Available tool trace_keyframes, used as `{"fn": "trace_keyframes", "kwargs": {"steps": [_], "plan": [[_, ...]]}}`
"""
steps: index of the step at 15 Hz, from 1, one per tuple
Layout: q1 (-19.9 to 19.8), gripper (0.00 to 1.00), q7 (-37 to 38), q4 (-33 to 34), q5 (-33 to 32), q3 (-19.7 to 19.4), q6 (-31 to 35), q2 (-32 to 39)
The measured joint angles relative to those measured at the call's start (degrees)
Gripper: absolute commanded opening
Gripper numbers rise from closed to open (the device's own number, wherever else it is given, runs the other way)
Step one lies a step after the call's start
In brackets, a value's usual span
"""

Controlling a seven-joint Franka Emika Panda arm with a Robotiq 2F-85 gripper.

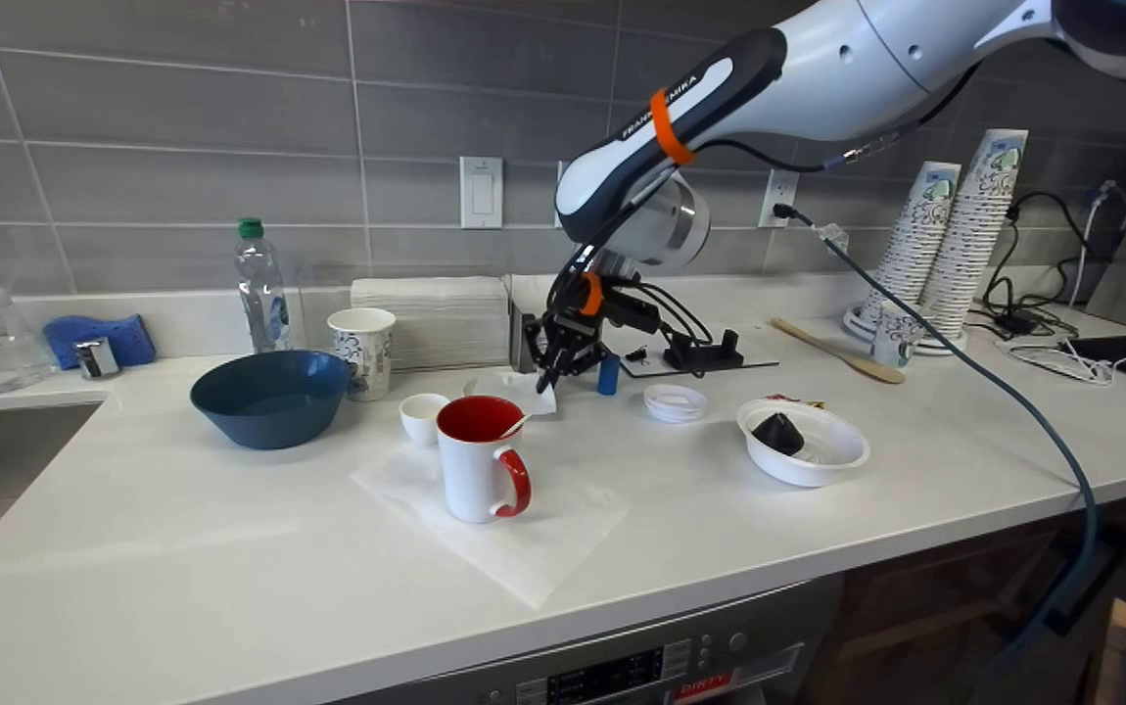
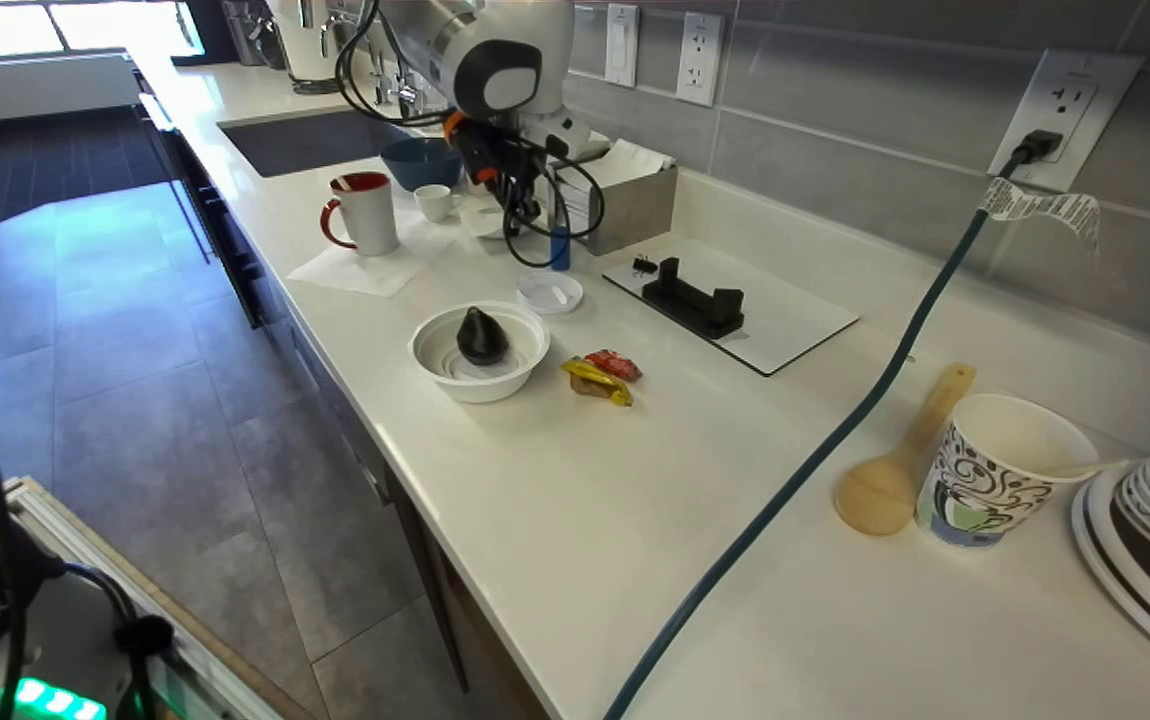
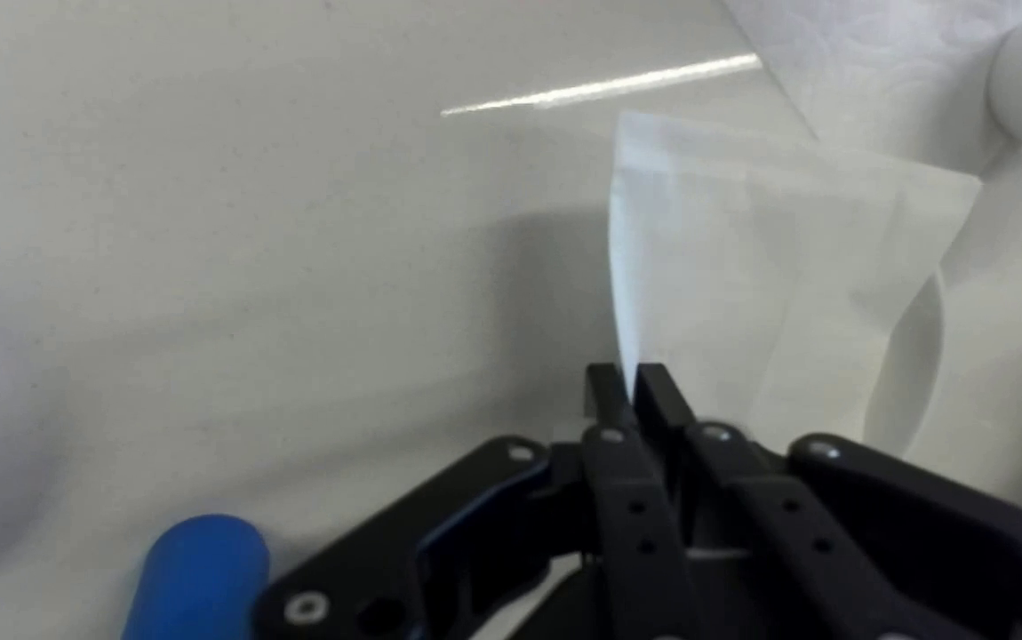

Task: Shift a serviette to the right

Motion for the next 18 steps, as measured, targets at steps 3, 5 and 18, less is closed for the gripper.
{"fn": "trace_keyframes", "kwargs": {"steps": [3,5,18], "plan": [[0.01,0.05,0.24,-0.02,-0.25,-0.04,0.0,-0.43],[0.03,0.0,0.63,-0.03,-0.55,-0.11,0.0,-0.76],[-4.92,0.0,-1.6,-19.66,8.3,-0.43,0.64,-24.02]]}}
